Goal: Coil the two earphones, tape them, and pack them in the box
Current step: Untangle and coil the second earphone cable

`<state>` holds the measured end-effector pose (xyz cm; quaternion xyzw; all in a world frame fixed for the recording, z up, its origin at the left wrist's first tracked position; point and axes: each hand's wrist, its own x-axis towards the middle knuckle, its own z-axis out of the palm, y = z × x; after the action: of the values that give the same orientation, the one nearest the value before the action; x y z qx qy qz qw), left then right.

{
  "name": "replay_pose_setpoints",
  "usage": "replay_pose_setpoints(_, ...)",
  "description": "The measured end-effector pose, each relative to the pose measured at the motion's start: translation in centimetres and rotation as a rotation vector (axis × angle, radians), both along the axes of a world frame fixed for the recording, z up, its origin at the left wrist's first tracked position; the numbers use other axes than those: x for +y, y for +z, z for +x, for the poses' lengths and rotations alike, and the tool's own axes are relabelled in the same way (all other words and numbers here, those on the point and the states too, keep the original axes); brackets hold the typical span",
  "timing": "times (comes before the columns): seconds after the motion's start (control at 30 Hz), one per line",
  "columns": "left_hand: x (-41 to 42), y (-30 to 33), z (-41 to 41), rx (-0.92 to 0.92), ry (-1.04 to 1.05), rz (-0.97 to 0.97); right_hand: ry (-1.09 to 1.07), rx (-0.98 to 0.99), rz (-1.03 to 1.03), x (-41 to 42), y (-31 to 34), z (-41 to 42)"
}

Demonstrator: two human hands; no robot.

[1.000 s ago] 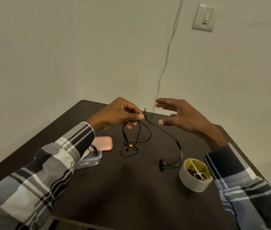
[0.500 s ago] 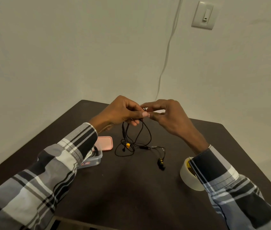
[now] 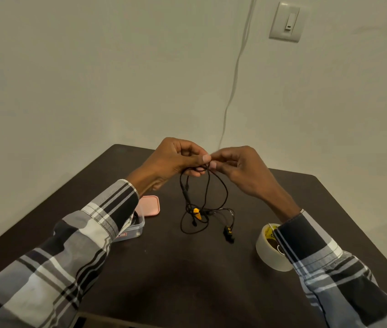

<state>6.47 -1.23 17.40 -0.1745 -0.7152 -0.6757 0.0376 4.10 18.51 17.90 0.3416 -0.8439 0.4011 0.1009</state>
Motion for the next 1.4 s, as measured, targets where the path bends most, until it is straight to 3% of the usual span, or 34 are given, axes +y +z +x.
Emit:
replay_pose_setpoints(0.2, -0.3, -0.1, 0.0, -0.018, 0.035, 0.044, 0.044, -0.004, -0.089, 0.7, -0.1, 0.1)
replay_pose_setpoints(0.47, 0.2, -0.6, -0.3, -0.110, 0.060, 0.116, 0.012, 0.260, -0.228, -0.4, -1.9, -0.3)
replay_pose_setpoints(0.77, 0.4, -1.3, -0.4, -0.141, 0.057, 0.138, -0.013, 0.460, 0.001, -0.2, -2.2, -0.3)
replay_pose_setpoints(0.93, -1.0, -1.3, 0.1, -0.110, -0.026, 0.088, -0.009, 0.429, -0.060, 0.5, -1.7, -0.5)
replay_pose_setpoints(1.1, -2.4, -1.2, 0.3, -0.105, -0.102, -0.085, -0.066, 0.405, -0.055, 1.6, -1.2, -0.7)
replay_pose_setpoints(1.23, -2.0, -1.1, 0.4, -0.053, -0.041, -0.178, -0.092, 0.409, -0.015, 1.6, -1.2, -0.7)
replay_pose_setpoints(1.4, -1.5, -1.1, 0.3, -0.025, 0.071, -0.131, -0.124, 0.409, 0.011, 2.0, -1.1, -0.6)
